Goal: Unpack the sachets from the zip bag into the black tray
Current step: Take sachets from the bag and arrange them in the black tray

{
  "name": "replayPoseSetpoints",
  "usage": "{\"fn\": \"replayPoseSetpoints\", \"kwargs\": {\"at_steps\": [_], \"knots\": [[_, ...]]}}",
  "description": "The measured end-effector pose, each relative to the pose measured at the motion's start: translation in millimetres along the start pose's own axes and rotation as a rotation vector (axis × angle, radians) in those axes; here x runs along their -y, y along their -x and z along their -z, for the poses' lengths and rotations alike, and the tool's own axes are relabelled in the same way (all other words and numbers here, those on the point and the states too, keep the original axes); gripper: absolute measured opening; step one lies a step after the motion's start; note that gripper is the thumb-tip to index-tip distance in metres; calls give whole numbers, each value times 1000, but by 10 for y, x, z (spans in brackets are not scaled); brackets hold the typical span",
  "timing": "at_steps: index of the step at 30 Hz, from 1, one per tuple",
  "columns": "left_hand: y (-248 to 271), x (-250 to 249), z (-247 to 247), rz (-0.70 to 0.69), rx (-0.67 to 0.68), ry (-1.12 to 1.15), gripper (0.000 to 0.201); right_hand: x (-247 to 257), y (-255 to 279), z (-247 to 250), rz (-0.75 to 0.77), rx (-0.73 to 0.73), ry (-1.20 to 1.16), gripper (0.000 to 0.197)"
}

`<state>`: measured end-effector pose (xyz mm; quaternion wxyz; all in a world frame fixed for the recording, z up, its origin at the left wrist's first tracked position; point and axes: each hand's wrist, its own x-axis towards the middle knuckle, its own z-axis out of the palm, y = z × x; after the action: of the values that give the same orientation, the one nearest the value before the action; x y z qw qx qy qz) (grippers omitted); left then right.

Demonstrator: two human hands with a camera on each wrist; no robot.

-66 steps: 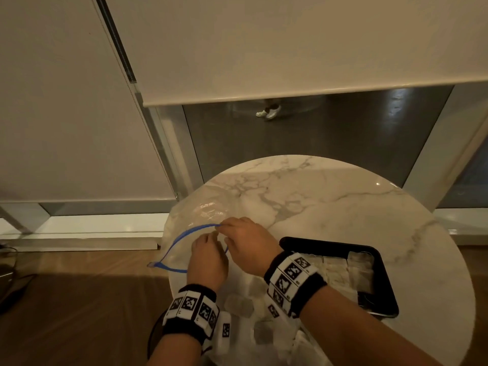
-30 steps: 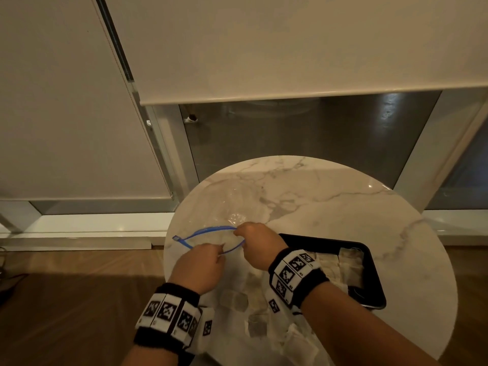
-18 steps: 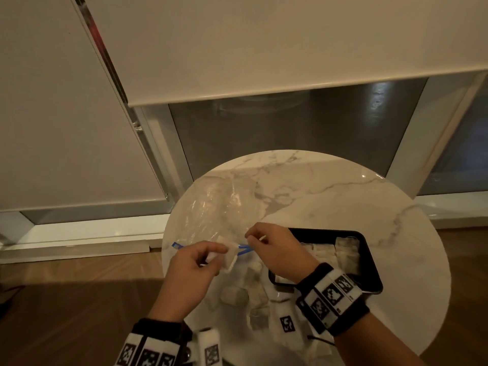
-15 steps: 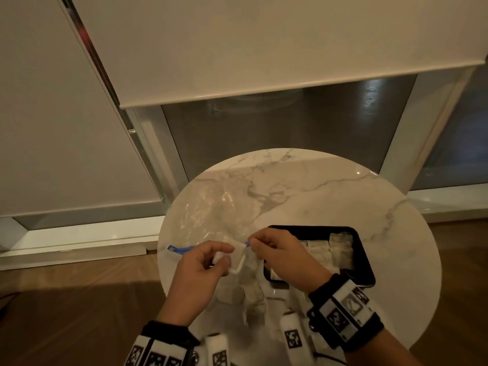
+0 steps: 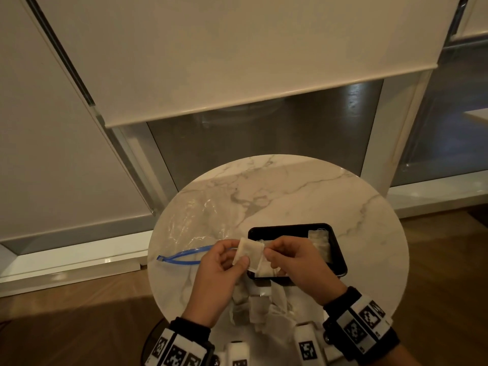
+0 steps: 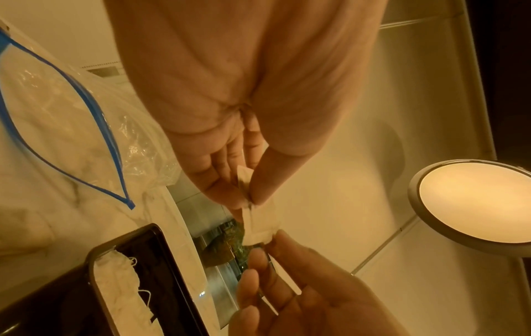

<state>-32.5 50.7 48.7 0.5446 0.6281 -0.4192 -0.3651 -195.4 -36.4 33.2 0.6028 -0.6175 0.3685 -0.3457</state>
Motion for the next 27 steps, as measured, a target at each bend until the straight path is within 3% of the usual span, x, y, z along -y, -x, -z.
{"fn": "replayPoseSetpoints", "kwargs": {"at_steps": [11, 16, 27], "knots": [[9, 24, -126, 31, 41, 57, 27, -26, 7, 65, -48, 90, -115, 24], [25, 79, -156, 44, 11, 78, 29, -71, 15, 90, -60, 91, -168, 5], [-95, 173, -269, 48, -77, 49, 25, -74, -20, 264, 18, 14, -49, 7]]}}
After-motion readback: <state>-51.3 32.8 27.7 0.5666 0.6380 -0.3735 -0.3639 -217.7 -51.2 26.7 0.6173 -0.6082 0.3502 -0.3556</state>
